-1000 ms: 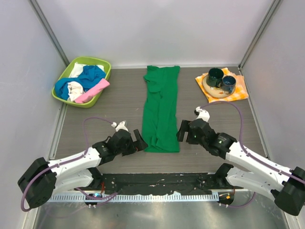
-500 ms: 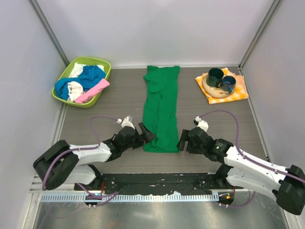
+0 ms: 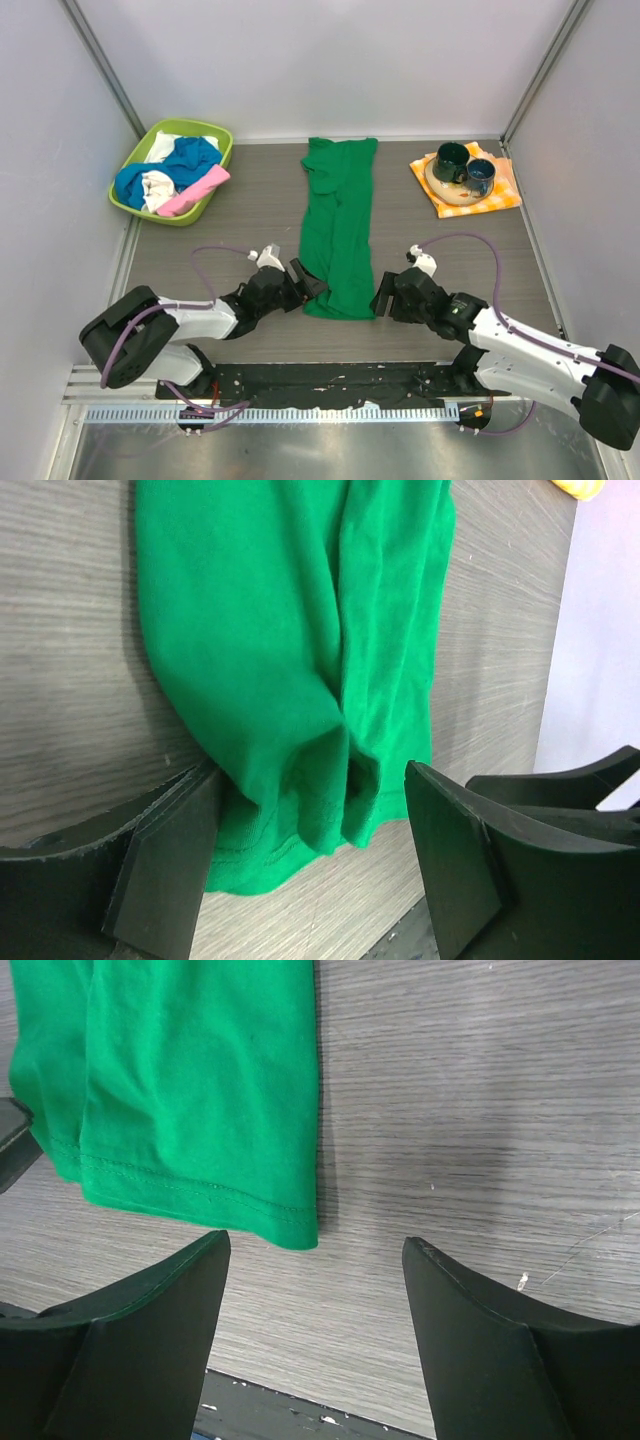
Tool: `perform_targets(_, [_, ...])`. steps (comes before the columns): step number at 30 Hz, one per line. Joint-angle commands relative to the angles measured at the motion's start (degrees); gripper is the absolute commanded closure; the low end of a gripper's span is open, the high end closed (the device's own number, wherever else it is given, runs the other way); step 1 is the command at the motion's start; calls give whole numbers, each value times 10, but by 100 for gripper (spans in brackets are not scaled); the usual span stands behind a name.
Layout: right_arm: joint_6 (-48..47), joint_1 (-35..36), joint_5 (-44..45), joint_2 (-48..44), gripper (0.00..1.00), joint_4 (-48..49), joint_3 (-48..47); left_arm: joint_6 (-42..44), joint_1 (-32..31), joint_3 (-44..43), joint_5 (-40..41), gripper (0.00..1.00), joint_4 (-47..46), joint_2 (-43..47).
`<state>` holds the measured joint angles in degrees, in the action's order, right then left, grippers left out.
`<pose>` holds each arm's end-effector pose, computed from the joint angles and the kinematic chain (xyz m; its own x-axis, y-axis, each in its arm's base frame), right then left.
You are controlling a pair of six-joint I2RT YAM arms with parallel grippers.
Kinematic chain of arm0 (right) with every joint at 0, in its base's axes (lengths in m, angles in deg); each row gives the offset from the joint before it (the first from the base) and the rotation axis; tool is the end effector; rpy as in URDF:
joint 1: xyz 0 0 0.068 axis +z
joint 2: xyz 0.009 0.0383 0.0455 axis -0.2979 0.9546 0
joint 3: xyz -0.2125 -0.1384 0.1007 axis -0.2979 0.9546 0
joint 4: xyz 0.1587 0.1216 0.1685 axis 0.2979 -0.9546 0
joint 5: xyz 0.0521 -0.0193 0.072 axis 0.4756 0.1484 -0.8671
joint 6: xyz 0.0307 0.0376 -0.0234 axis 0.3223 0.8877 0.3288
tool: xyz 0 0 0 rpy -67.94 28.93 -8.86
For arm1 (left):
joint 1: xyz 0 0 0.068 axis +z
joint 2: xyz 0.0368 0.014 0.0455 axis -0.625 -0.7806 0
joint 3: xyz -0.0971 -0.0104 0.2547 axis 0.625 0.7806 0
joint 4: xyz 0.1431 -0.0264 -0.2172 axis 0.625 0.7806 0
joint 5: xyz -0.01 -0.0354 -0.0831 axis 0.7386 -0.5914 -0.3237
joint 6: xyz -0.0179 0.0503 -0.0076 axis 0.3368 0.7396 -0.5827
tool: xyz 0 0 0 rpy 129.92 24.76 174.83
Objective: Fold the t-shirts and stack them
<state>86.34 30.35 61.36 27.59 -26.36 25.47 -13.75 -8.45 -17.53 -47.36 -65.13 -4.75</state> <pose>0.1192 0.1192 0.1843 -0.8087 0.2302 -0.5414 -0.0029 0.9187 0.3949 0.1647 -0.1731 0.1332 -0.7646 -0.5370 -0.3563 -0.0719 0.6205 -0.7809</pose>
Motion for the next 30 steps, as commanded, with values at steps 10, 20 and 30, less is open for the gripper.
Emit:
perform_targets(10, [52, 3, -18, 34, 27, 125, 55, 6, -2, 66, 21, 25, 178, 97])
perform_targets(20, [71, 3, -10, 54, 26, 177, 83, 8, -2, 58, 17, 25, 118, 19])
perform_targets(30, [86, 4, -30, 110, 34, 243, 103, 0, -2, 70, 10, 30, 80, -18])
